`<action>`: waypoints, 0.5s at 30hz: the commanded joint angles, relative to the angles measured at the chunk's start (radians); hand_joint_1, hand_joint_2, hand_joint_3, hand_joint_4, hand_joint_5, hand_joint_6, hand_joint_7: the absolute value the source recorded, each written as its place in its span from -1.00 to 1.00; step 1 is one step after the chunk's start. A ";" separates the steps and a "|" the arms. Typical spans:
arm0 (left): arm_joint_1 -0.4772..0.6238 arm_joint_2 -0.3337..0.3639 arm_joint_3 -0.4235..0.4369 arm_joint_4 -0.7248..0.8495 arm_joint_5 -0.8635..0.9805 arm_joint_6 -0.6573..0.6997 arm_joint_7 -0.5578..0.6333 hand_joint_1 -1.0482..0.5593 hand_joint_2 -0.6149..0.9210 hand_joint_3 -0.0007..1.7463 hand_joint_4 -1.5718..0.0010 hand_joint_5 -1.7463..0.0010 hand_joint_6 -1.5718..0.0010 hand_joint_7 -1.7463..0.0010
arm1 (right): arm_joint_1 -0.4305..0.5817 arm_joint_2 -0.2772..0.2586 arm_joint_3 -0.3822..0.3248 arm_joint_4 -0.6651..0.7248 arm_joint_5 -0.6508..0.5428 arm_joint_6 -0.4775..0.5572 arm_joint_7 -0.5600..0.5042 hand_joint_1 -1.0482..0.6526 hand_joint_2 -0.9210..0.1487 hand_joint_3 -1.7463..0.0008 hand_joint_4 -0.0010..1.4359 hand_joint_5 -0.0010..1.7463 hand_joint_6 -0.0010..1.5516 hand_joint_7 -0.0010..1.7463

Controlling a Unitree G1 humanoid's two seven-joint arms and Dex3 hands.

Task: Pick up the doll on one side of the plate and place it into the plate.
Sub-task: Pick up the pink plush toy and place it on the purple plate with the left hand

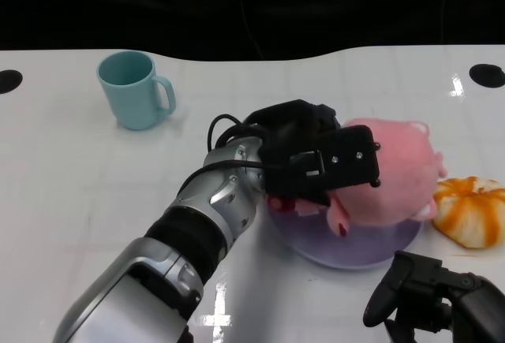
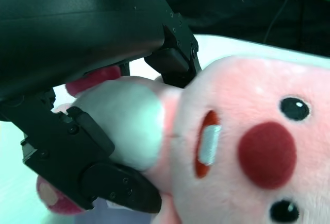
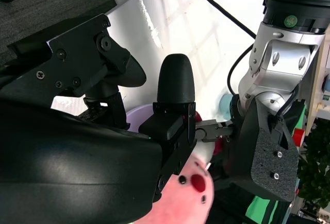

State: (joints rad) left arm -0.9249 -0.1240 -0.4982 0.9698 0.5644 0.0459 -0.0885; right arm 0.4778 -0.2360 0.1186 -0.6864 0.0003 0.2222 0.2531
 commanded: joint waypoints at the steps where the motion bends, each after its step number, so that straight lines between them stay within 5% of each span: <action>1: -0.023 0.024 -0.040 -0.037 0.039 0.002 -0.027 -0.49 1.00 -0.65 0.74 0.46 0.60 0.98 | 0.006 -0.006 -0.001 -0.012 0.001 -0.007 0.000 0.18 -0.48 -0.22 -0.12 0.98 -0.28 0.67; 8: -0.006 0.053 -0.092 -0.098 0.084 0.018 -0.078 -0.90 1.00 -0.42 1.00 0.95 0.97 1.00 | 0.002 -0.007 0.000 -0.009 0.005 -0.005 0.004 0.18 -0.47 -0.23 -0.11 0.99 -0.27 0.68; 15: 0.020 0.099 -0.108 -0.186 0.097 0.033 -0.126 -1.00 1.00 -0.34 1.00 1.00 1.00 1.00 | -0.001 -0.009 -0.008 -0.002 0.010 -0.014 0.007 0.19 -0.45 -0.26 -0.11 0.98 -0.26 0.68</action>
State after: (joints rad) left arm -0.9145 -0.0453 -0.6045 0.8078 0.6565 0.0793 -0.1977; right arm 0.4767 -0.2363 0.1178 -0.6886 0.0020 0.2161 0.2550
